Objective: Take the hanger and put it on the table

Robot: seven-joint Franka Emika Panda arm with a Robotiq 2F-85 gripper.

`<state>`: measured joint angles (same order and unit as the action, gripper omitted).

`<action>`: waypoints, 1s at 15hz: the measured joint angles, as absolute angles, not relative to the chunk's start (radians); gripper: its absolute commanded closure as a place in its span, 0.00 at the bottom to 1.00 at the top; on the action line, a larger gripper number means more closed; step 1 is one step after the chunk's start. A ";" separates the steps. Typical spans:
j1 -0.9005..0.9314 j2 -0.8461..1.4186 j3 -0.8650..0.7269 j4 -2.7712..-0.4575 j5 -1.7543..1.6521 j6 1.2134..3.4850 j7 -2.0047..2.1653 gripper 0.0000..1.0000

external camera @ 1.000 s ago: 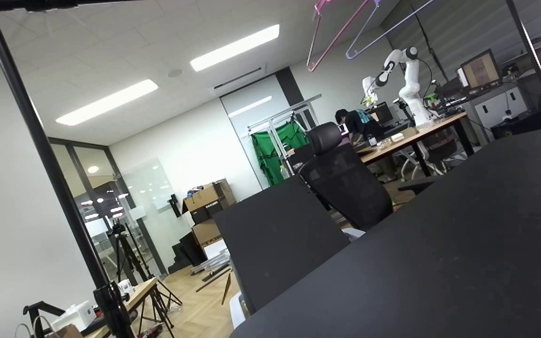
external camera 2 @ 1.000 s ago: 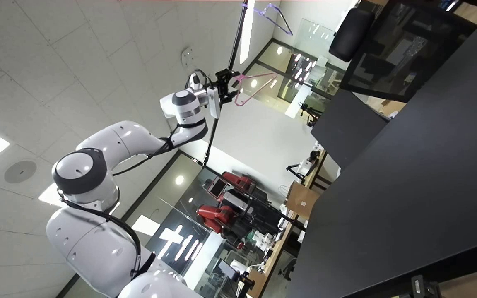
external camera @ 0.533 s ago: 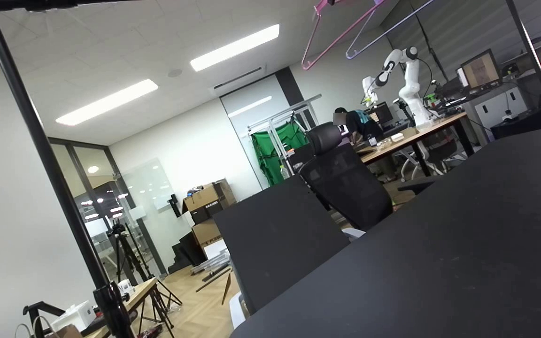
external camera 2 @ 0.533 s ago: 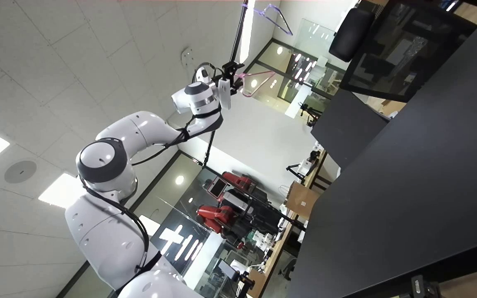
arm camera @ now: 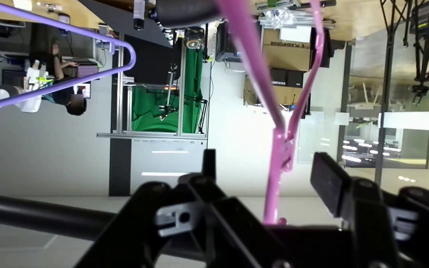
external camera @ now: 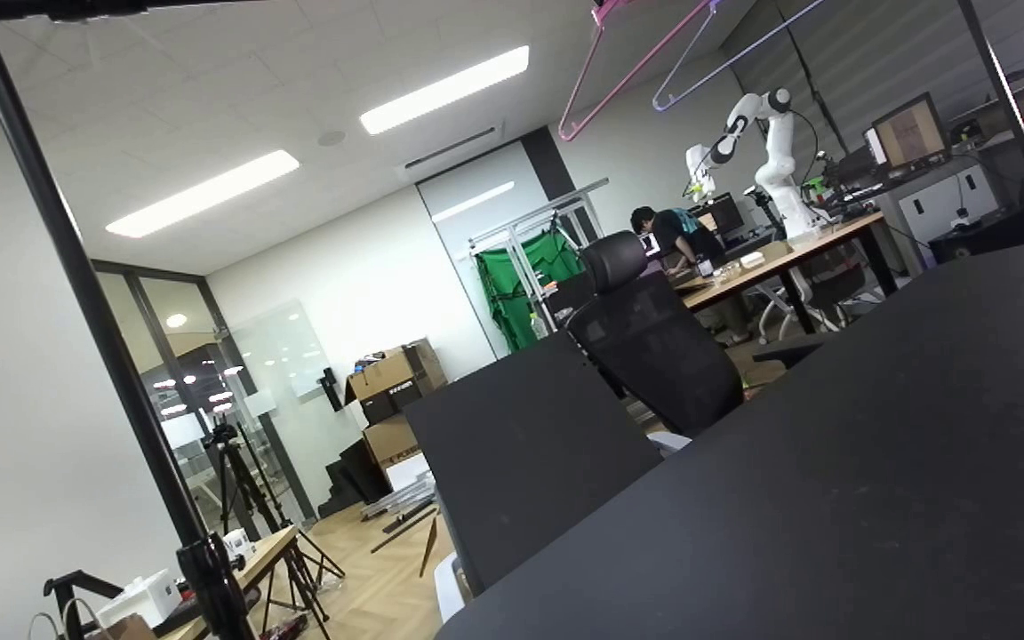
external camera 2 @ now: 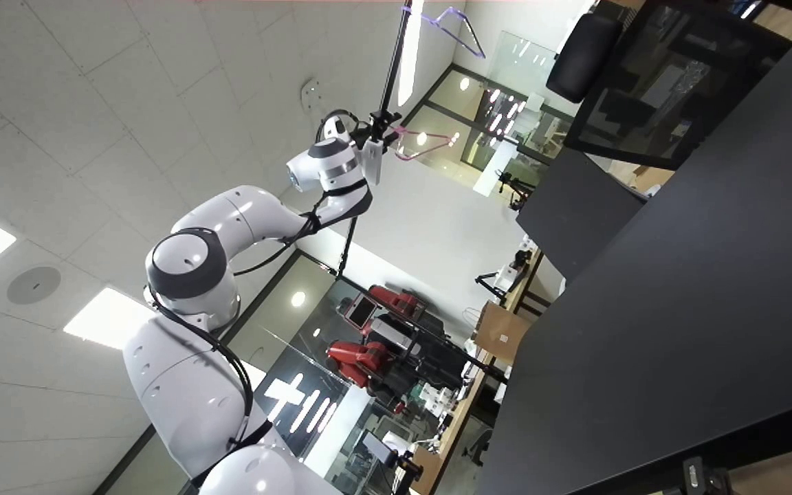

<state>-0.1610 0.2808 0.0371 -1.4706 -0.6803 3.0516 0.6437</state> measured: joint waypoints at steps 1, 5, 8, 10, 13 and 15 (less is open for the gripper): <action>-0.148 0.285 0.027 -1.467 -0.683 3.057 0.665 0.69; -0.114 0.292 0.008 -1.466 -0.681 3.066 0.714 0.96; -0.098 0.293 -0.006 -1.466 -0.681 3.068 0.732 1.00; -0.092 0.293 -0.014 -1.466 -0.681 3.069 0.737 0.98; -0.083 0.293 -0.026 -1.466 -0.681 3.072 0.743 0.98; -0.074 0.293 -0.037 -1.466 -0.682 3.080 0.746 0.98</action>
